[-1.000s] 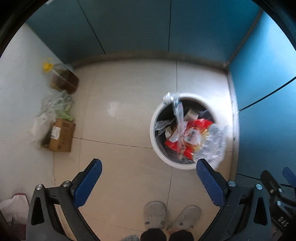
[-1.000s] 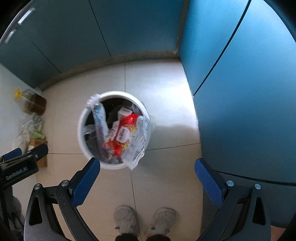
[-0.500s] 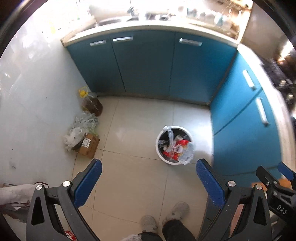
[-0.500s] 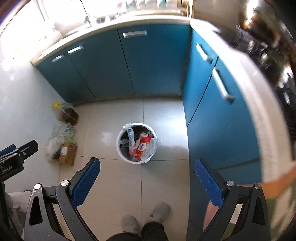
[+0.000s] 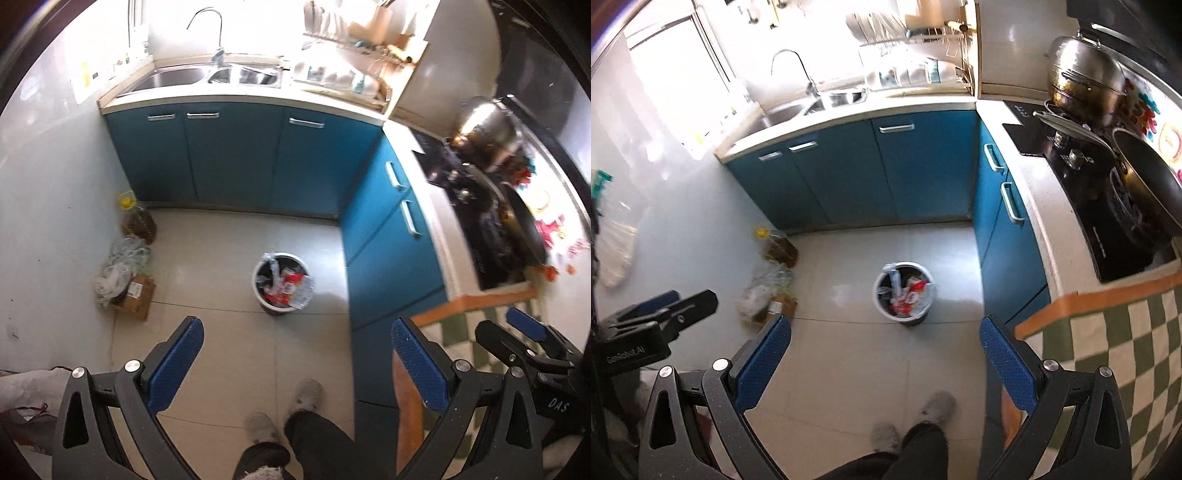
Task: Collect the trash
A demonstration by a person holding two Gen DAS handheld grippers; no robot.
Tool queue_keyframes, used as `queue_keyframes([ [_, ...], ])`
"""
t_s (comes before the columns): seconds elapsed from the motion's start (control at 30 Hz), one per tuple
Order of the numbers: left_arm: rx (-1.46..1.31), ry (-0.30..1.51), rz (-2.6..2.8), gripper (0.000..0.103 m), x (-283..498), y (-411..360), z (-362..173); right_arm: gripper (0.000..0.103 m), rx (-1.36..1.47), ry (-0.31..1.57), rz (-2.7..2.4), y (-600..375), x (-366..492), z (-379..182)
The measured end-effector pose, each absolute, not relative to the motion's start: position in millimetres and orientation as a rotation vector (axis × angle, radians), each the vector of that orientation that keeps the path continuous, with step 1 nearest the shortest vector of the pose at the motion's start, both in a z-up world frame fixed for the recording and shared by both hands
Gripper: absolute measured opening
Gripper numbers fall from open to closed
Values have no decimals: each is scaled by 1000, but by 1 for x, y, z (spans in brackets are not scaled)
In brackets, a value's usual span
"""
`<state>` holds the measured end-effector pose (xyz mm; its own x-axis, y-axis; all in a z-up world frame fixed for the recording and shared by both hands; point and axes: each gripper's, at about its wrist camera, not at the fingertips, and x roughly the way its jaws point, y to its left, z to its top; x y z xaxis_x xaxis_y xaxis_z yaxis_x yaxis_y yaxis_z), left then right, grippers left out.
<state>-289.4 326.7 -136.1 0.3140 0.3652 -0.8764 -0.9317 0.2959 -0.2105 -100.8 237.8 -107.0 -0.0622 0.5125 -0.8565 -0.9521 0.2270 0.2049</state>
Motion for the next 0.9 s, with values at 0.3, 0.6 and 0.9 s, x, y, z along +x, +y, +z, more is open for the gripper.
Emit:
queue_keyframes([
  [0.3, -850, 773, 928, 103, -306, 295, -109, 103, -530, 1097, 1380, 198, -124, -89],
  [0.6, -902, 766, 898, 103, -311, 287, -112, 103, -524, 1130, 1445, 198, -122, -89],
  [0.9, -934, 763, 869, 103, -307, 278, -121, 103, -530, 1173, 1470, 198, -108, -101],
])
